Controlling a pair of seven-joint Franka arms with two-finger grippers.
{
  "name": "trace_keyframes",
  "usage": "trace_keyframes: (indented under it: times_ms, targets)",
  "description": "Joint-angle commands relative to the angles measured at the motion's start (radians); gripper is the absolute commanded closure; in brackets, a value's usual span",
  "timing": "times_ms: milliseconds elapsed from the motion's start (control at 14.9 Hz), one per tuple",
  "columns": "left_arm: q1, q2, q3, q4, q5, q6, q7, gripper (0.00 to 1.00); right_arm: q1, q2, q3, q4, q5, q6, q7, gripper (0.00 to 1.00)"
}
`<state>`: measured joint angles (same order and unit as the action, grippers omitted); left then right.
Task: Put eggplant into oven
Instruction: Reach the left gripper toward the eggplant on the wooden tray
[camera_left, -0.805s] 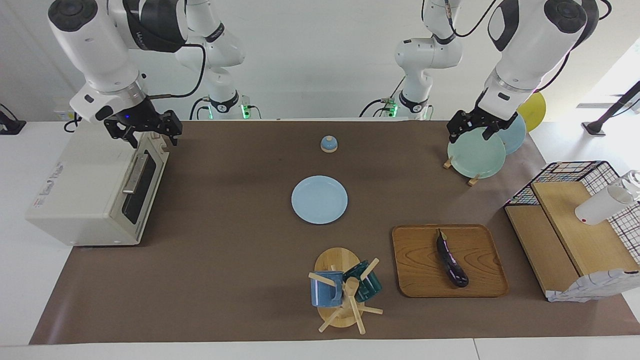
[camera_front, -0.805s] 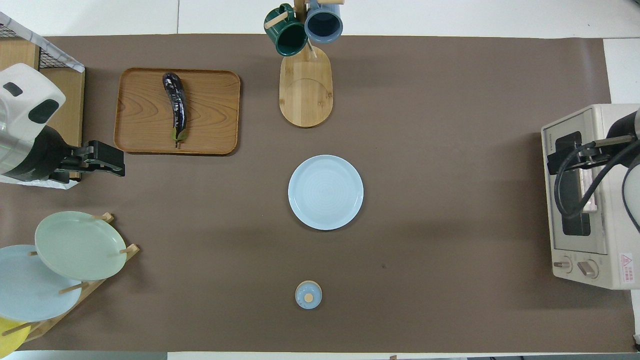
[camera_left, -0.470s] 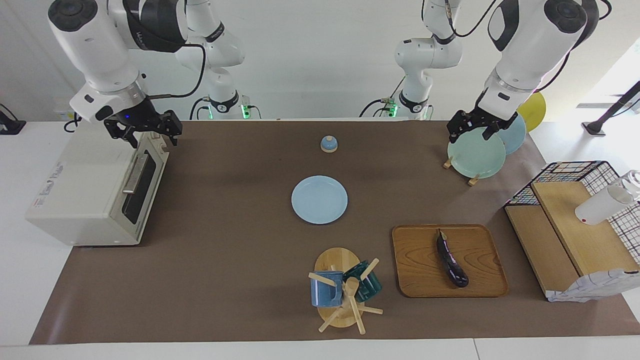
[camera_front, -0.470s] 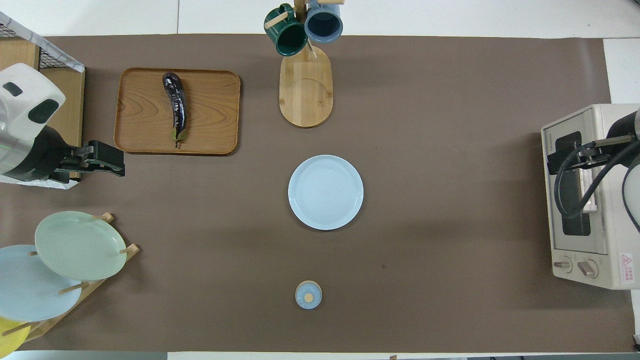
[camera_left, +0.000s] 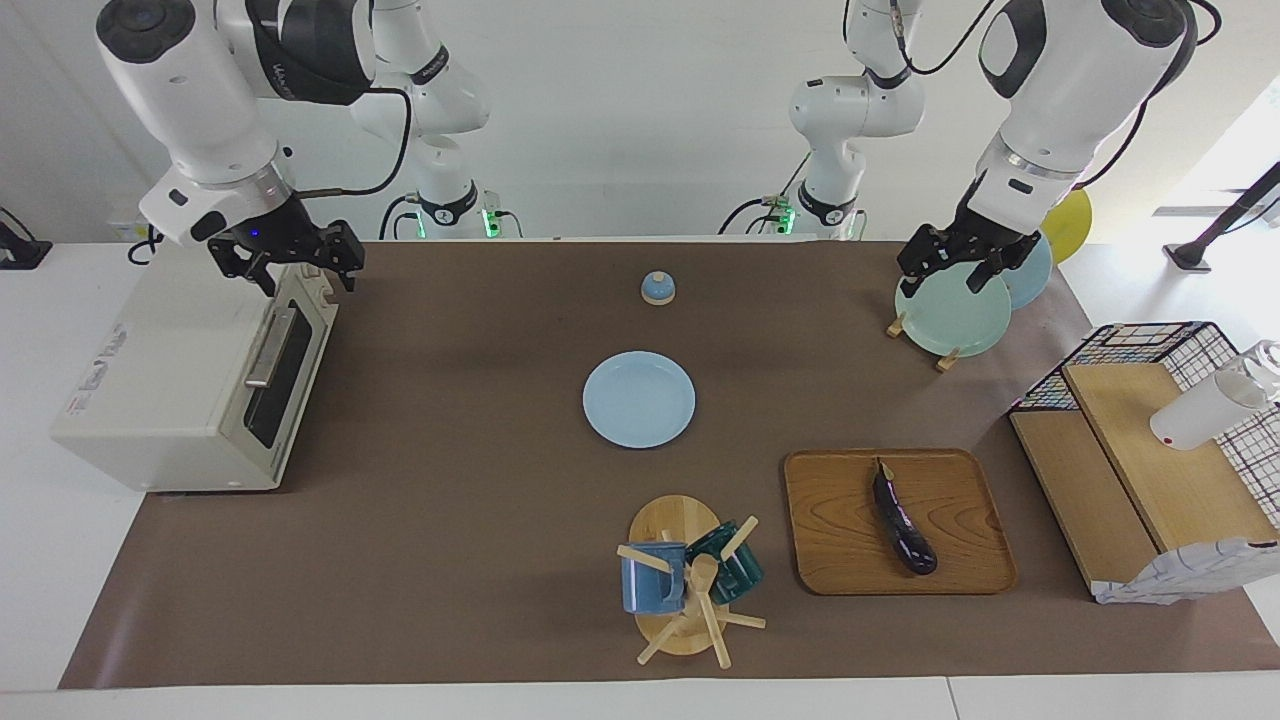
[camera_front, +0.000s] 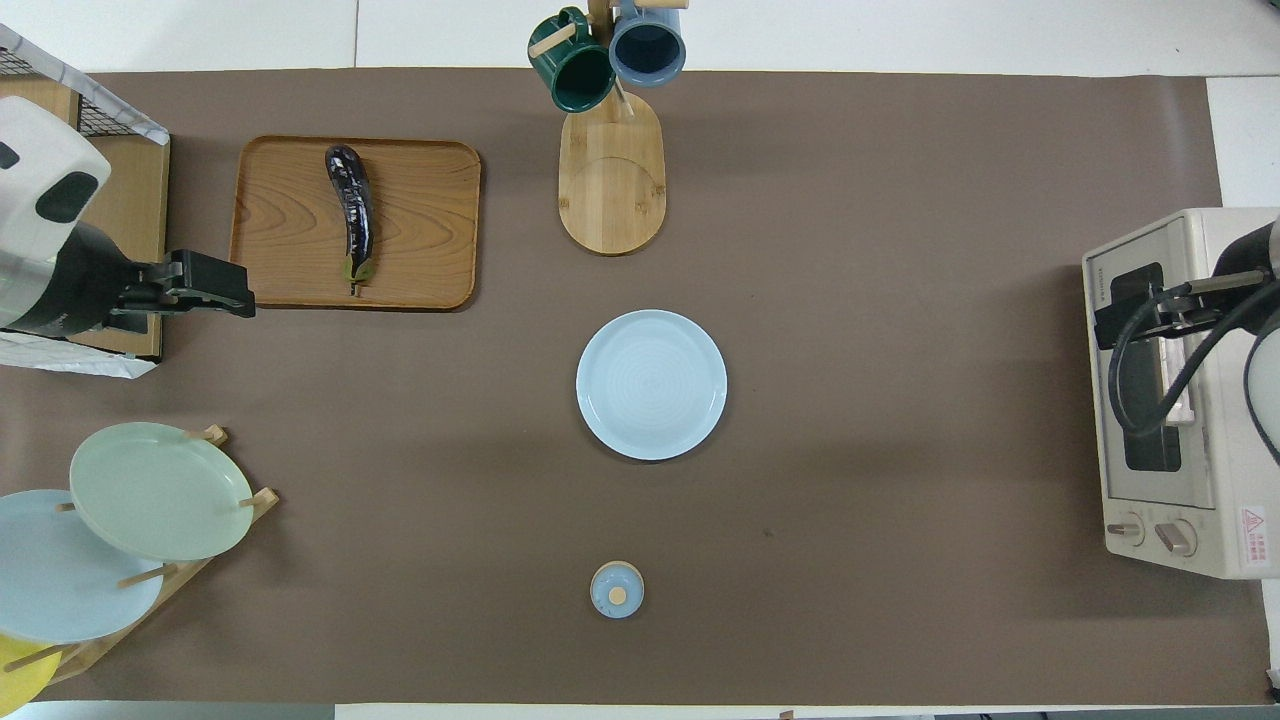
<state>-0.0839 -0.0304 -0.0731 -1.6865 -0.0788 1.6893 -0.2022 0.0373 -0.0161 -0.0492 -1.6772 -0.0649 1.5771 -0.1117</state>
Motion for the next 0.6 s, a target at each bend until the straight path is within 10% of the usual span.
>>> trace_keyframes:
  times_ms: [0, 537]
  targets:
    - [0.001, 0.078, 0.001, 0.007, -0.009, 0.079, -0.002, 0.00, -0.008, -0.013, 0.002, -0.012, 0.024, -0.009, 0.004, 0.00]
    - [0.001, 0.518, 0.002, 0.232, 0.057, 0.292, 0.009, 0.00, 0.003, -0.025, 0.003, -0.018, 0.027, -0.032, 0.003, 0.00]
